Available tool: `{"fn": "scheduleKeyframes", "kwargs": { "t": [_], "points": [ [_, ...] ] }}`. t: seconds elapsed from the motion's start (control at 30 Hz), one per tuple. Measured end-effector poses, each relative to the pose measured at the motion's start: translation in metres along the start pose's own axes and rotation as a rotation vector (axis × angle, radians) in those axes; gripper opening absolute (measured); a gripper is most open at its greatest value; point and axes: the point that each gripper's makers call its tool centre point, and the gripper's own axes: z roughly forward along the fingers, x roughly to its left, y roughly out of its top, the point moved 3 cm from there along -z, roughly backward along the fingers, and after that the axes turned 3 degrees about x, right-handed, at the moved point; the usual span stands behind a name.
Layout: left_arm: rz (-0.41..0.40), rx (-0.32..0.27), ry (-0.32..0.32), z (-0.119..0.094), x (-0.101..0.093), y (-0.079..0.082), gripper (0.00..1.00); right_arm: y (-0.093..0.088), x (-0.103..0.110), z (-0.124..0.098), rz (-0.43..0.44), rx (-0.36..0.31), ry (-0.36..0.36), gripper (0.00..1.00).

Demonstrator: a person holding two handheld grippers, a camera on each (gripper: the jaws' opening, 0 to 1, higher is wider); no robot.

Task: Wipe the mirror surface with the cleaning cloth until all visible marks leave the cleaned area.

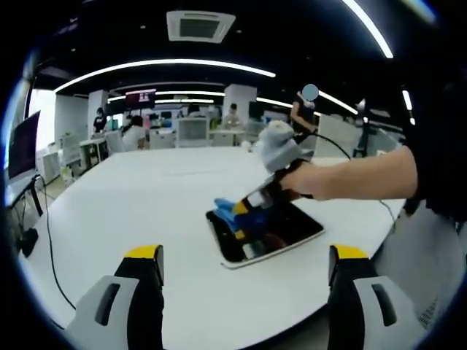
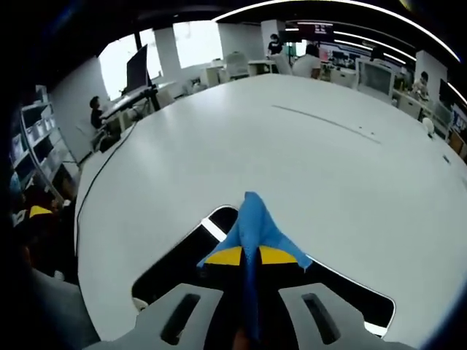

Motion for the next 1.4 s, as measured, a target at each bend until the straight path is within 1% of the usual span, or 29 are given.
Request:
{"fn": "scheduleKeyframes", "kwargs": {
  "t": [0.1, 0.2, 0.4, 0.5, 0.53, 0.57, 0.63, 0.67, 0.77, 0.83, 0.87, 0.97, 1.07, 1.17, 1.23, 1.4],
  "points": [
    [-0.001, -0.002, 0.002, 0.0, 0.0, 0.0, 0.94, 0.004, 0.01, 0.005, -0.01, -0.004, 0.011, 0.01],
    [0.001, 0.001, -0.001, 0.0, 0.0, 0.0, 0.94, 0.008, 0.015, 0.01, -0.023, 0.0, 0.019, 0.01],
    [0.001, -0.002, -0.005, -0.001, -0.001, 0.001, 0.94, 0.012, 0.018, 0.014, -0.022, -0.001, 0.029, 0.01],
    [-0.002, -0.006, -0.006, -0.001, -0.001, 0.001, 0.93, 0.012, 0.022, 0.015, -0.079, 0.004, -0.004, 0.01],
    [-0.002, -0.006, -0.005, -0.001, -0.001, 0.001, 0.93, 0.01, 0.026, 0.013, -0.076, 0.002, -0.003, 0.01],
    [-0.001, -0.005, -0.006, -0.001, -0.001, 0.001, 0.93, 0.01, 0.03, 0.013, -0.051, -0.007, 0.015, 0.01],
    [-0.002, -0.006, -0.005, -0.001, -0.001, 0.001, 0.92, 0.008, 0.033, 0.012, -0.073, -0.006, 0.005, 0.01],
    [-0.001, -0.004, -0.005, 0.0, -0.001, 0.001, 0.92, 0.01, 0.032, 0.012, -0.101, 0.001, -0.005, 0.01],
    [0.003, 0.004, -0.006, 0.0, -0.001, 0.0, 0.92, 0.011, 0.03, 0.014, -0.086, -0.008, 0.0, 0.01],
    [0.001, 0.002, -0.002, 0.0, 0.0, 0.0, 0.92, 0.01, 0.032, 0.013, -0.103, -0.011, -0.002, 0.01],
    [0.002, 0.003, 0.0, 0.0, 0.0, 0.0, 0.92, 0.011, 0.033, 0.014, -0.106, -0.014, 0.01, 0.01],
    [0.002, 0.003, 0.0, 0.0, 0.0, 0.0, 0.92, 0.011, 0.035, 0.013, -0.102, -0.019, 0.01, 0.01],
    [0.002, 0.004, 0.001, 0.0, 0.0, 0.0, 0.92, 0.011, 0.036, 0.014, -0.073, -0.03, 0.023, 0.01],
    [0.005, 0.009, 0.002, -0.001, 0.0, -0.001, 0.91, 0.007, 0.04, 0.011, -0.075, -0.046, 0.026, 0.01],
    [0.007, 0.013, 0.001, -0.001, 0.0, -0.001, 0.91, 0.004, 0.045, 0.009, -0.078, -0.045, 0.026, 0.01],
    [0.003, 0.007, 0.01, -0.001, 0.002, -0.001, 0.9, 0.0, 0.049, 0.005, -0.081, -0.037, 0.038, 0.01]
  ]
}}
